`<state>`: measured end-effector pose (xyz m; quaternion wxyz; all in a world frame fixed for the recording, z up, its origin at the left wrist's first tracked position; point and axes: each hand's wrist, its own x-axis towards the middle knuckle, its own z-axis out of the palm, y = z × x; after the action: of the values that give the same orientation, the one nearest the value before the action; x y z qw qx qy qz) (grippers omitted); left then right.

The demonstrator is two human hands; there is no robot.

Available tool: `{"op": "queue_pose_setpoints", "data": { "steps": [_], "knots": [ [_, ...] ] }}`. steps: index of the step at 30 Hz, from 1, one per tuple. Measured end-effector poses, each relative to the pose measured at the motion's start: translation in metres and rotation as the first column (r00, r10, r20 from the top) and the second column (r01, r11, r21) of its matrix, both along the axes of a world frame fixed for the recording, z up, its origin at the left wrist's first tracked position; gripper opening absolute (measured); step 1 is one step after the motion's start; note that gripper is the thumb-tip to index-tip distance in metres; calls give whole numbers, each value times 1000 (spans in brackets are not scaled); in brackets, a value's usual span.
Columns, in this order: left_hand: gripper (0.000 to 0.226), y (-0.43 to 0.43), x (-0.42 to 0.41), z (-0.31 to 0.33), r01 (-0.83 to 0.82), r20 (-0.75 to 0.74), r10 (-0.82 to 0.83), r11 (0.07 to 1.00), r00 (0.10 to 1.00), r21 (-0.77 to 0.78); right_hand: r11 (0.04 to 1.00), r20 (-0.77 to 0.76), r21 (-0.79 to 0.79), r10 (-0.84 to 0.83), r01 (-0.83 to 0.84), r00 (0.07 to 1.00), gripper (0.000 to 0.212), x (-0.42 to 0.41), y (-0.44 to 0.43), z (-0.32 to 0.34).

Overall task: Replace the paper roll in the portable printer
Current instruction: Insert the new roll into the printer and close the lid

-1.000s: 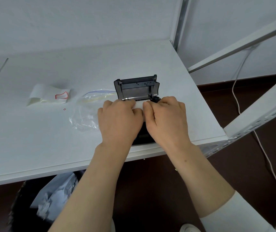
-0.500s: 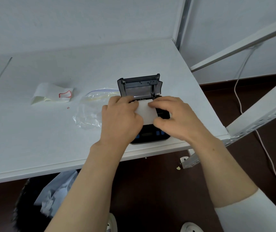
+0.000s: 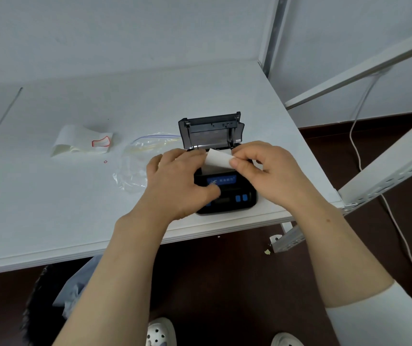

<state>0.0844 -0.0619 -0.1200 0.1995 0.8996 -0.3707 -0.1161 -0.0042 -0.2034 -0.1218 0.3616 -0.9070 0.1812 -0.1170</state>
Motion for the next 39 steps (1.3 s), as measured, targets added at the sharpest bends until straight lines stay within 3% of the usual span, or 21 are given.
{"op": "queue_pose_setpoints", "data": {
  "steps": [3,5,7,11,13,20,24,27,31,39],
  "knots": [
    [41,0,2,-7,-15,34,17,997,999,-73,997,-6,69,-23,23,1000,20,0,3,5],
    [31,0,4,-11,-1,58,5,997,998,-72,987,89,137,-92,79,992,22,3,4,13],
    [29,0,5,-13,18,61,-14,997,998,-72,990,173,92,-119,105,978,26,12,-2,20],
    [29,3,6,-14,32,53,-28,997,998,-75,1000,9,-3,-11,11,1000,45,39,-19,24],
    [29,4,5,-13,29,57,-25,997,998,-70,999,-34,-38,14,-15,999,44,44,-23,18],
    [30,1,0,-15,29,143,-20,998,989,-61,998,78,-55,-31,35,996,29,30,-18,5],
    [37,3,-6,-20,14,218,18,989,976,-144,998,81,-51,-37,41,996,28,28,-15,4],
    [27,2,-9,-24,11,243,54,966,968,-260,998,70,-36,-42,45,997,28,28,-15,6],
    [18,1,-11,-27,-66,181,149,914,972,-399,999,82,3,-36,36,996,26,25,-15,5],
    [12,1,-10,-26,-56,224,169,898,960,-436,994,119,71,-94,86,988,16,14,-9,0]
  ]
}}
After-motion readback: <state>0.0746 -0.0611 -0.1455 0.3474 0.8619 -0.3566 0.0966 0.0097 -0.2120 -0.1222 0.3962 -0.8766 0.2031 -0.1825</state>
